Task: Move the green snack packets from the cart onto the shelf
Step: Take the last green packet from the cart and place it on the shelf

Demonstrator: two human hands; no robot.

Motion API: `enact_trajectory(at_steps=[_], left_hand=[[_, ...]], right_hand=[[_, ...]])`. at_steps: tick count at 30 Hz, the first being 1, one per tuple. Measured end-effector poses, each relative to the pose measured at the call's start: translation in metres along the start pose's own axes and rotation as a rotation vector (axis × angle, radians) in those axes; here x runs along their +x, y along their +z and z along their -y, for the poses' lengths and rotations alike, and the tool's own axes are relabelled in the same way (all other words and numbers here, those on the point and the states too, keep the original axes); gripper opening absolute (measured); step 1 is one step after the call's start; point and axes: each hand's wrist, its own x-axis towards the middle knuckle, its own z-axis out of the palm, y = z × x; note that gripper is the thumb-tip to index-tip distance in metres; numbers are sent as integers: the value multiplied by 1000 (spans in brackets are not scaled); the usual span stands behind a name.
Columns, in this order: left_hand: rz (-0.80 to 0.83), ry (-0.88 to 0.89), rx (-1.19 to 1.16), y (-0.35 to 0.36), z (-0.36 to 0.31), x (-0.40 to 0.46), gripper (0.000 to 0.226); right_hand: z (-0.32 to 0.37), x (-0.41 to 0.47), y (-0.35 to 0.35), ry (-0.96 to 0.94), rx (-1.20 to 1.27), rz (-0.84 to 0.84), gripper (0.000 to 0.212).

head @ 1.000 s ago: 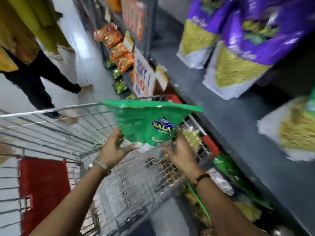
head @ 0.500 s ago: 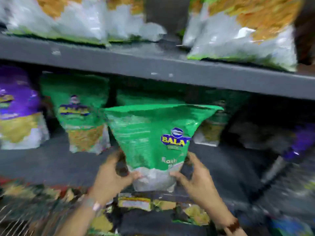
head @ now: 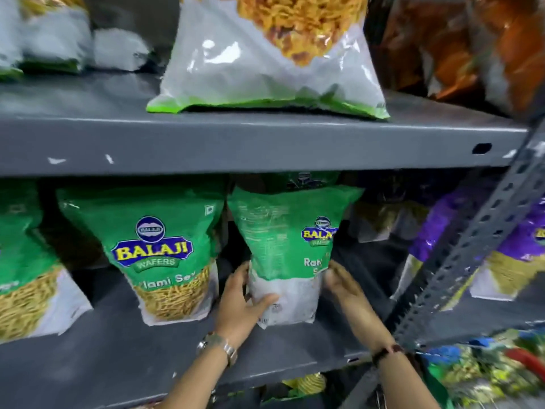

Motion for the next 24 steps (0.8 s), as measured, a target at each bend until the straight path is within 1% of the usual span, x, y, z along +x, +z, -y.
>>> enact_trajectory(at_steps=[2,4,5,7,8,10,12,13,14,15,16,17,18,19,21,22,23,24], left_hand=[[-92,6,-71,5,5,-13,70],[-229,1,-148,18,4,-34,55],[-254,-6,-172,28,3,-43,50],[-214,-13,-183,50,0,-55,52],[-184,-25,-191,56,-1,-54,53],[-136,-68,-246,52,-5,-35,54],[-128,-80,-277,34,-8,-16,56],[-169,-67,-270,28,-7,-13,56],[-235,-60,-261,26,-5,-15,59],[-286,-47,-261,27,-5,-21,71],[-301,-24,-273,34,-4,-31,85],[-273,-3,-289,44,-3,-40,95],[-235,9,-283,55,-5,-46,99],[-199,8,-273,65,-4,-47,96],[-160,-40,-291,68,-5,-30,65],[-136,-80,-314,61,-5,-19,56],[-118,-110,-341,52,-4,-8,54],[-122,-119,-356,41,-1,0,53]], right_hand=[[0,8,-3,73,132,-6,41],[1,17,1,128,188,37,53],[1,20,5,132,195,74,58],[-2,19,15,140,192,115,64],[-6,14,19,135,192,112,63],[-17,-2,22,110,230,61,59],[-22,-19,18,118,266,-70,64],[-21,-20,16,116,287,-163,65],[-20,-17,14,125,308,-248,62],[-15,-11,13,136,324,-291,58],[-8,-5,15,144,339,-275,54],[-1,0,18,158,362,-209,55],[2,4,23,163,407,-121,58],[2,4,28,174,456,-65,64],[-1,-4,40,180,482,-13,69],[-1,-10,45,176,463,-27,71],[-1,-15,47,155,448,-52,81],[-2,-16,47,141,438,-71,102]])
